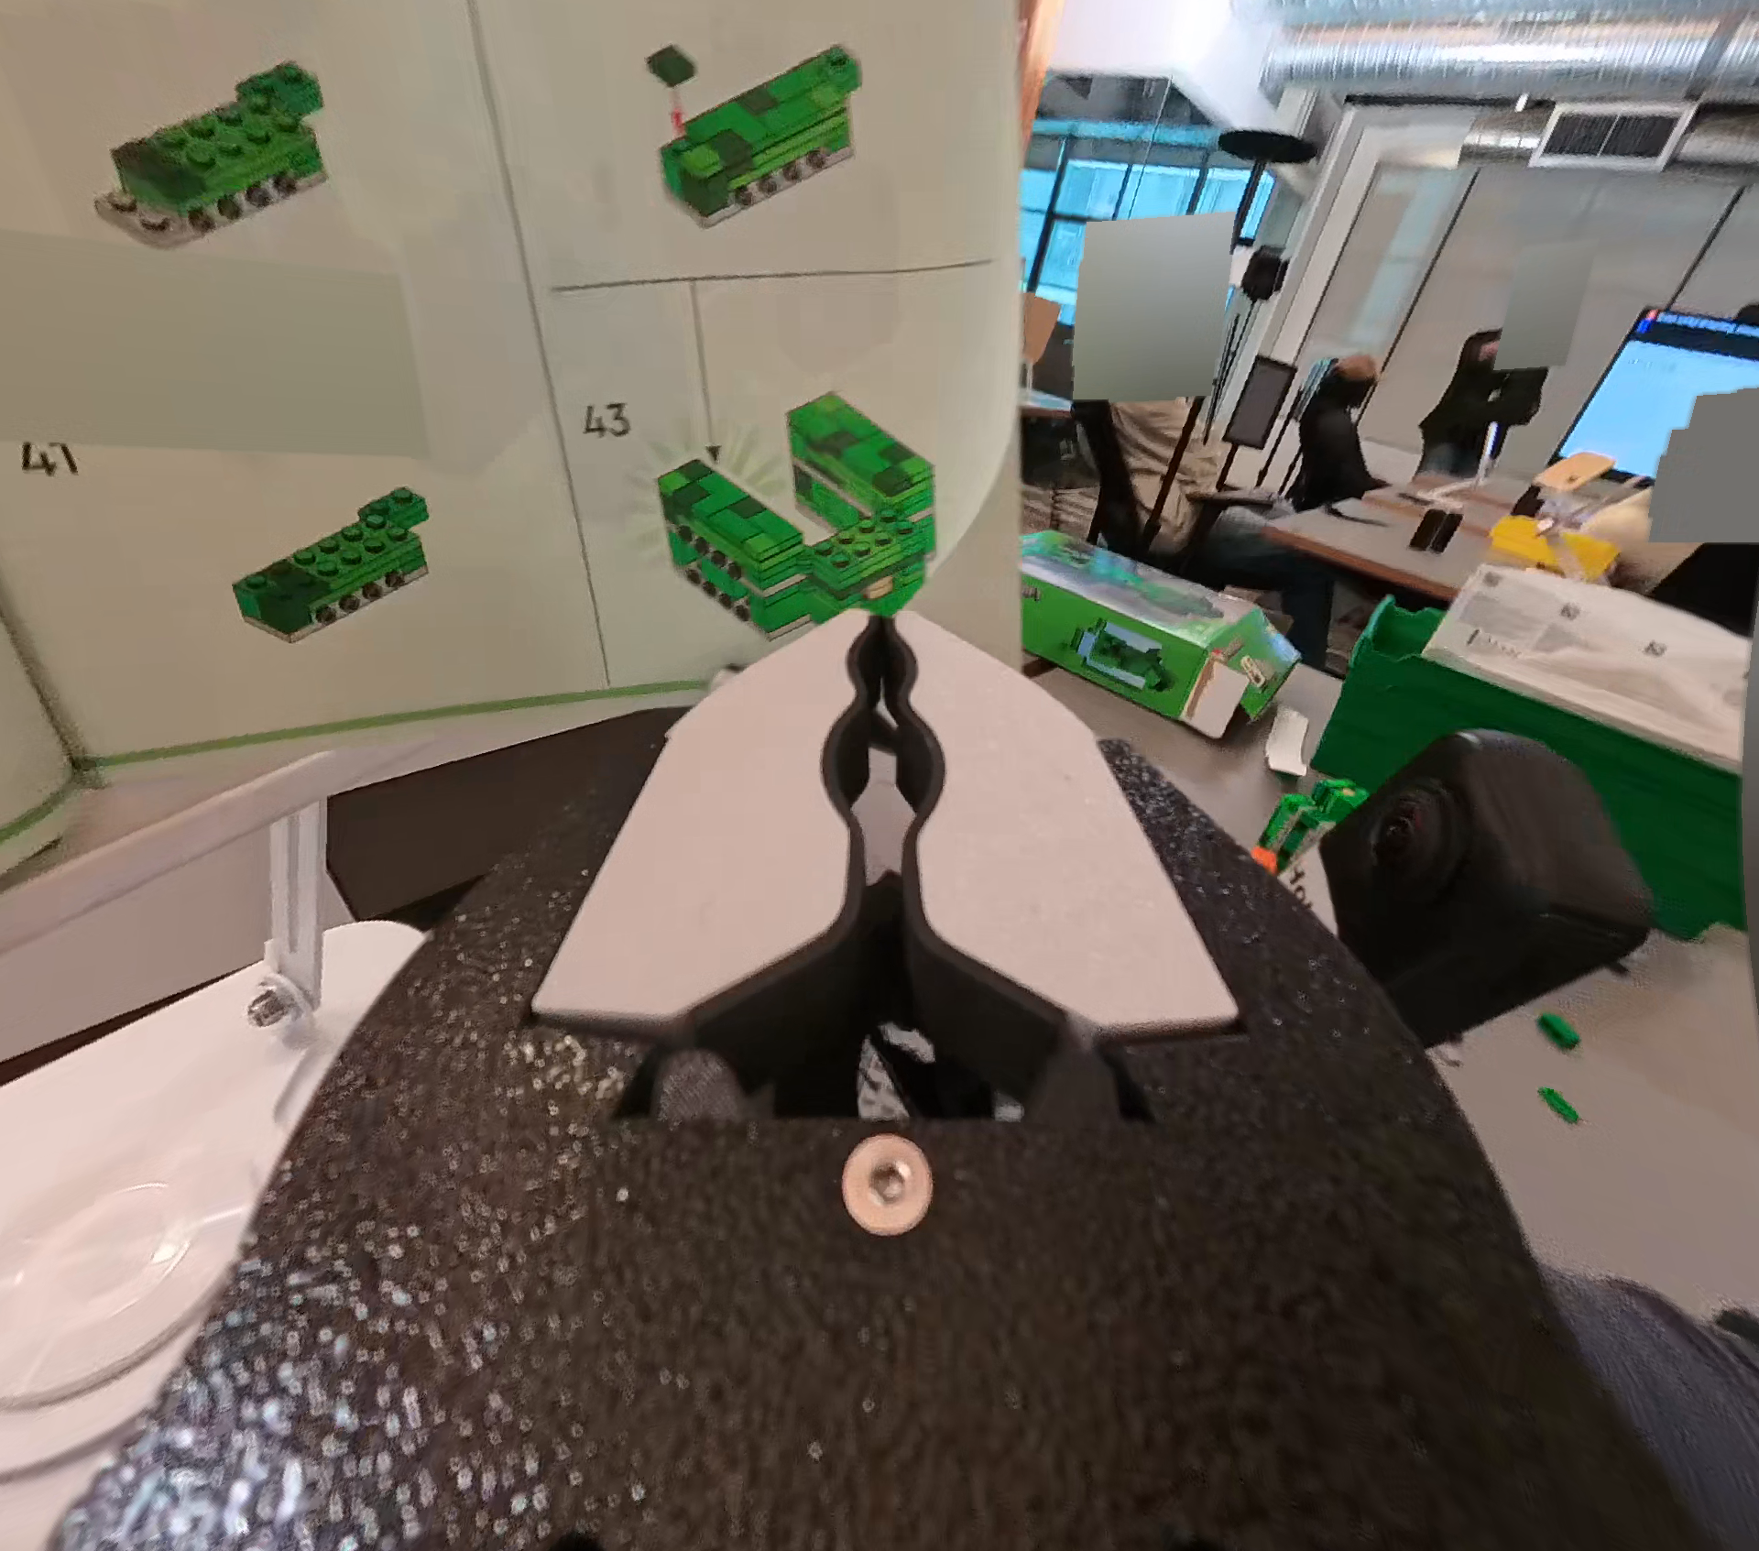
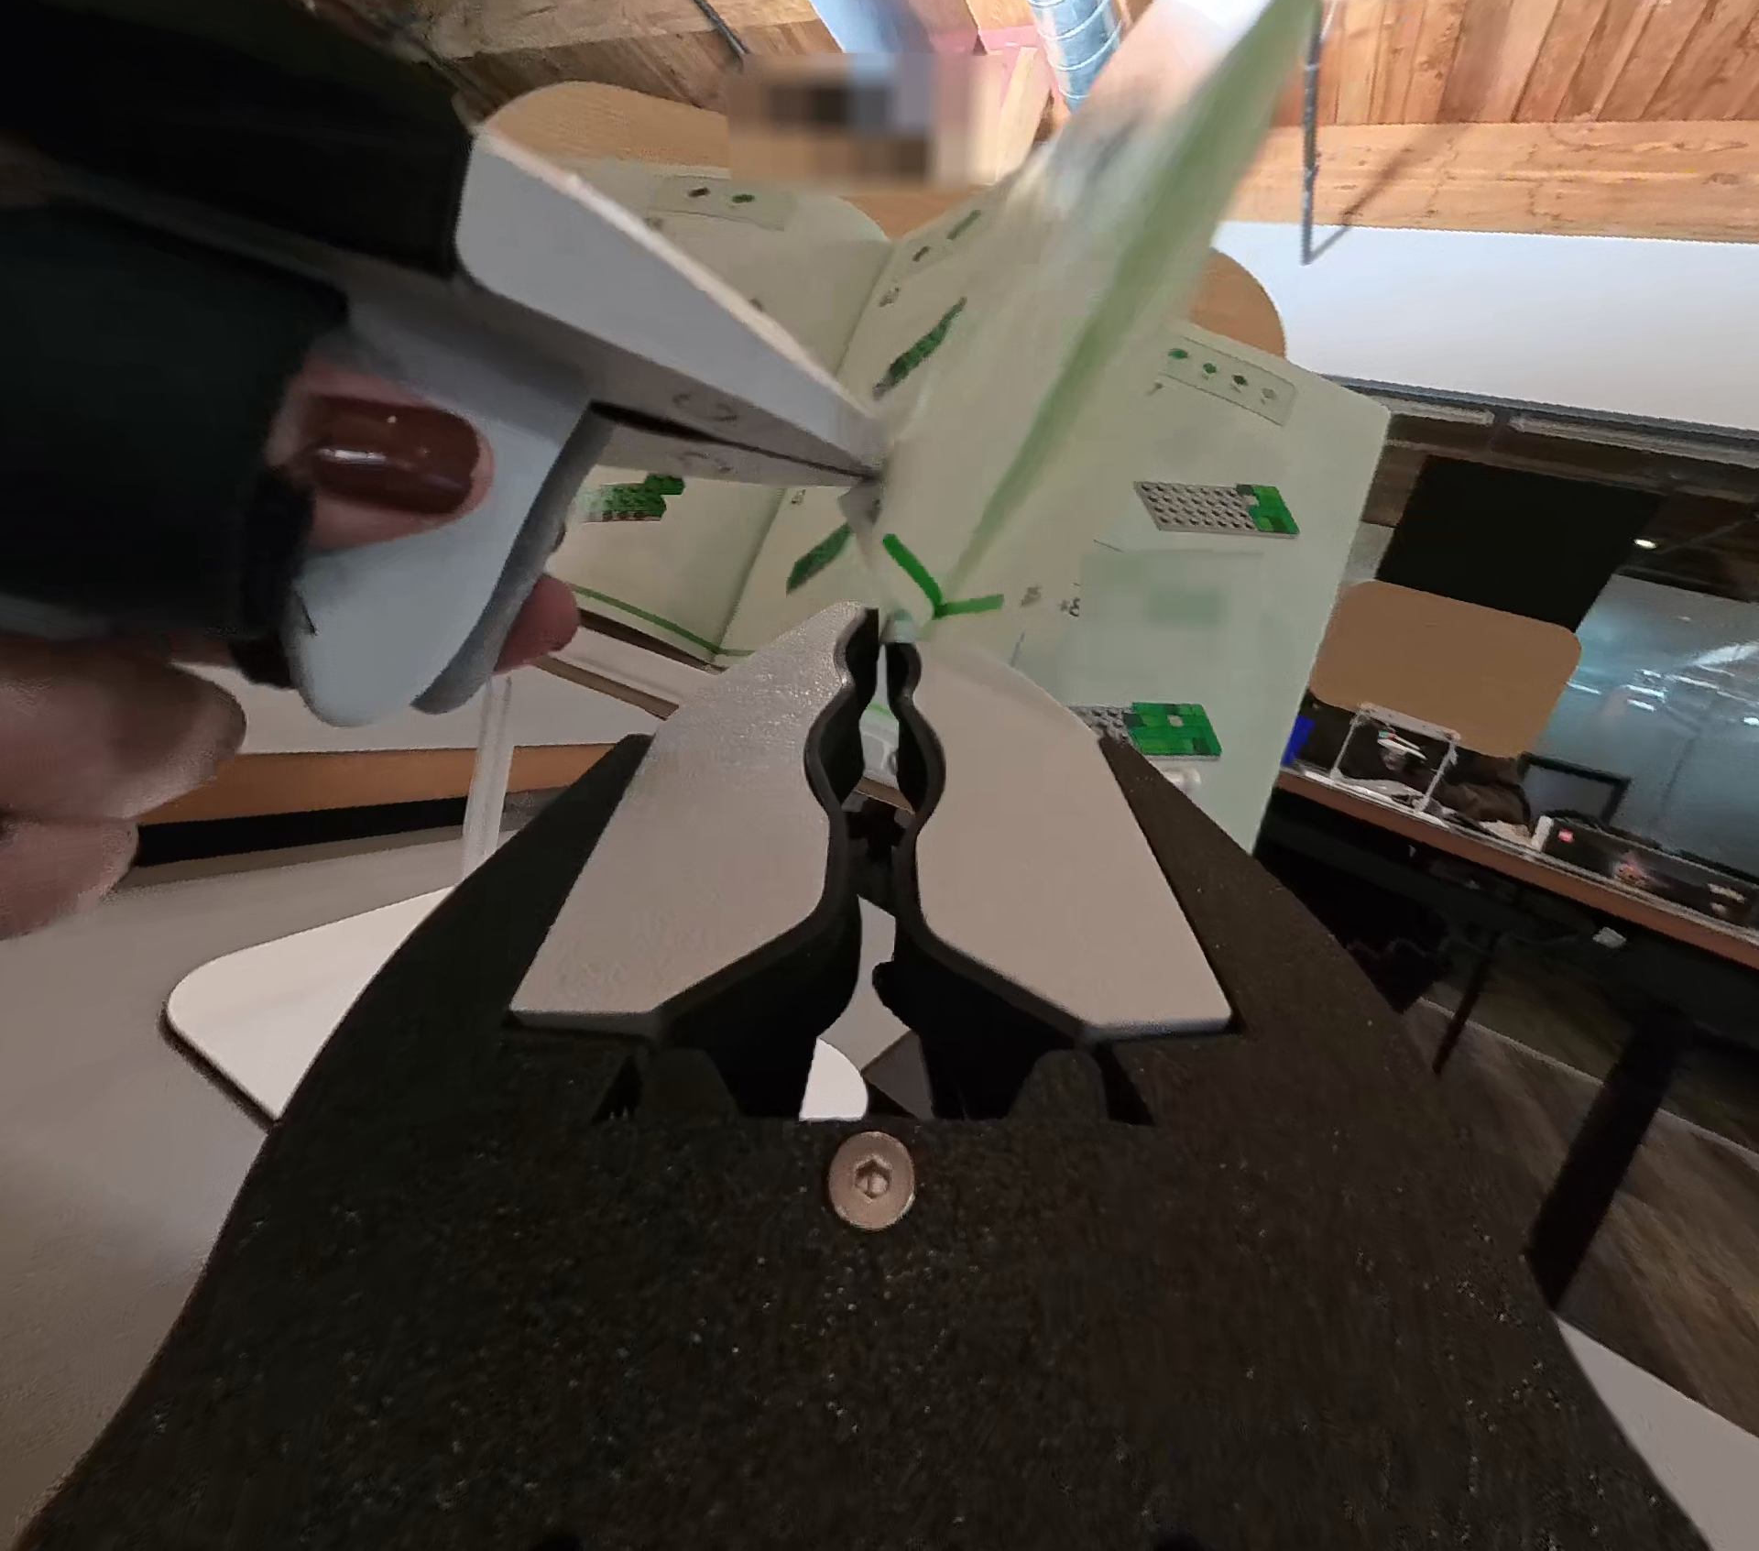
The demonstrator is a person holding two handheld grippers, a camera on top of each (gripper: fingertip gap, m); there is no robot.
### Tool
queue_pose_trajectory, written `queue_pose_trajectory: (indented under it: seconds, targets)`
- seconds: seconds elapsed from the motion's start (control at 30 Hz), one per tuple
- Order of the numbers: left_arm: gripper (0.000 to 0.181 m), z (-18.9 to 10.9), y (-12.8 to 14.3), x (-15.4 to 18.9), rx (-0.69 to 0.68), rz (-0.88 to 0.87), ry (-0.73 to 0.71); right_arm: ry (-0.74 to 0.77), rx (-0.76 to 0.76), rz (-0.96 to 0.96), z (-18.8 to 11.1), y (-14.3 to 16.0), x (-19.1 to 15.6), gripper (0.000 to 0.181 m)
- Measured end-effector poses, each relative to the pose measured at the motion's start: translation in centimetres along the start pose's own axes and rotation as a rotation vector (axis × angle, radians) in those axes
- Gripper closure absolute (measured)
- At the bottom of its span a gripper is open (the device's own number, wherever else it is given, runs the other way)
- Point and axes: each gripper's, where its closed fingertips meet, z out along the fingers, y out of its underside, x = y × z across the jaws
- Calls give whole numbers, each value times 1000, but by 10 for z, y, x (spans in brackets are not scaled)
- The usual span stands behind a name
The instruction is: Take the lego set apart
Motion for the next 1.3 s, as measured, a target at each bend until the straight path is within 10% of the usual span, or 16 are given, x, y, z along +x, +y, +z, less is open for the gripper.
queue_pose_trajectory:
  seconds: [0.67, 1.3]
  targets:
    - [181, -30, -14, -36, 108, -81, -111, -10, 131, 444, -17, 13, 49, 153]
    - [180, -19, -18, -1, 12, 174, -110, -72, 62, 353, -4, 9, 31, 152]
